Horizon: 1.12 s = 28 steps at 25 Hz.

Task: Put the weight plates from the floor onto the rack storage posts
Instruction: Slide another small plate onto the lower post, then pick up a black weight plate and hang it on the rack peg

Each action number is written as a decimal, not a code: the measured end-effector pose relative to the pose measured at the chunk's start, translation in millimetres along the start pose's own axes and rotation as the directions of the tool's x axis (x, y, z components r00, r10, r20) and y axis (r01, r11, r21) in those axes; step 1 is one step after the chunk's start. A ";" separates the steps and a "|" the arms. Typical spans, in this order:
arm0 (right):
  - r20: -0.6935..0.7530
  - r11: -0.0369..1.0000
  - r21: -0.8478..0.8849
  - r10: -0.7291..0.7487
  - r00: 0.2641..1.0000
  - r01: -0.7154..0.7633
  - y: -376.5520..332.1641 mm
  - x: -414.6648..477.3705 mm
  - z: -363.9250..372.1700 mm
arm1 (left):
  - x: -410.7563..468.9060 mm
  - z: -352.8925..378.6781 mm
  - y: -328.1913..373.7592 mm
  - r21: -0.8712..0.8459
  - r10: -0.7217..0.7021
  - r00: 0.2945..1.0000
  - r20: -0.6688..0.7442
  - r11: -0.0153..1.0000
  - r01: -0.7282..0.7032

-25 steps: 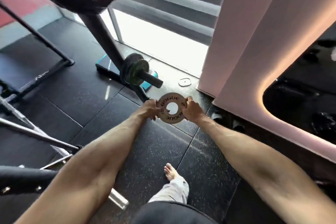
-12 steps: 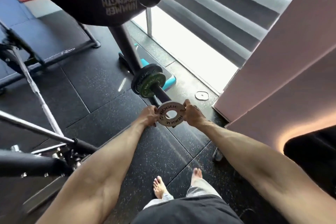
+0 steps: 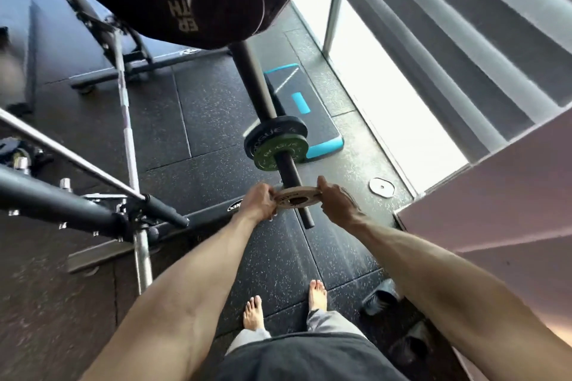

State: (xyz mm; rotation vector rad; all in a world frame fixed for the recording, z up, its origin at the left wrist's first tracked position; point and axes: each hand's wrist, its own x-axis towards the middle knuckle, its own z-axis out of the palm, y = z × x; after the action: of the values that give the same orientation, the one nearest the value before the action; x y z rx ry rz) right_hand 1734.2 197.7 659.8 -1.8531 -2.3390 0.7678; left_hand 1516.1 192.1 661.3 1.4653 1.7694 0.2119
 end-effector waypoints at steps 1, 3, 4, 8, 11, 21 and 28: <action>-0.002 0.999 -0.017 -0.047 0.999 0.047 1.9 8.1 -2.4 | 0.7 4.2 0.7 -0.003 -0.033 0.999 -0.034 0.999 0.033; 0.003 0.991 -0.043 -0.127 0.992 0.127 3.2 23.4 -6.2 | 5.8 10.9 -1.5 -0.077 -0.091 0.990 -0.108 0.994 0.083; -0.008 0.990 -0.007 -0.143 0.990 0.143 0.6 32.4 -10.8 | 10.0 12.0 -1.2 -0.125 -0.125 0.981 -0.148 0.986 0.107; -0.043 0.988 0.118 -0.096 0.994 0.100 -15.7 72.8 -27.0 | 27.7 -0.4 16.7 -0.292 -0.242 0.945 -0.220 0.941 0.173; -0.058 0.981 0.189 -0.033 0.998 0.043 -19.9 92.3 -21.6 | 32.2 -12.4 24.5 -0.380 -0.291 0.931 -0.223 0.905 0.192; 0.756 0.907 -0.323 0.076 0.650 0.270 -18.2 10.3 80.8 | -75.4 49.9 -92.7 -0.049 -0.518 0.855 0.013 0.854 0.518; 0.851 0.720 -0.234 -0.173 0.496 0.653 -189.9 -53.5 198.6 | -223.6 76.7 -221.1 -0.265 -0.669 0.742 0.045 0.708 0.655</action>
State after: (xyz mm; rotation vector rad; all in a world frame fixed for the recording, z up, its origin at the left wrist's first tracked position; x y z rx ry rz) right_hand 1509.9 51.1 578.4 -0.8795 -3.7310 1.0808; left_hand 1401.5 -101.1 586.1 0.5628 2.1036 0.1020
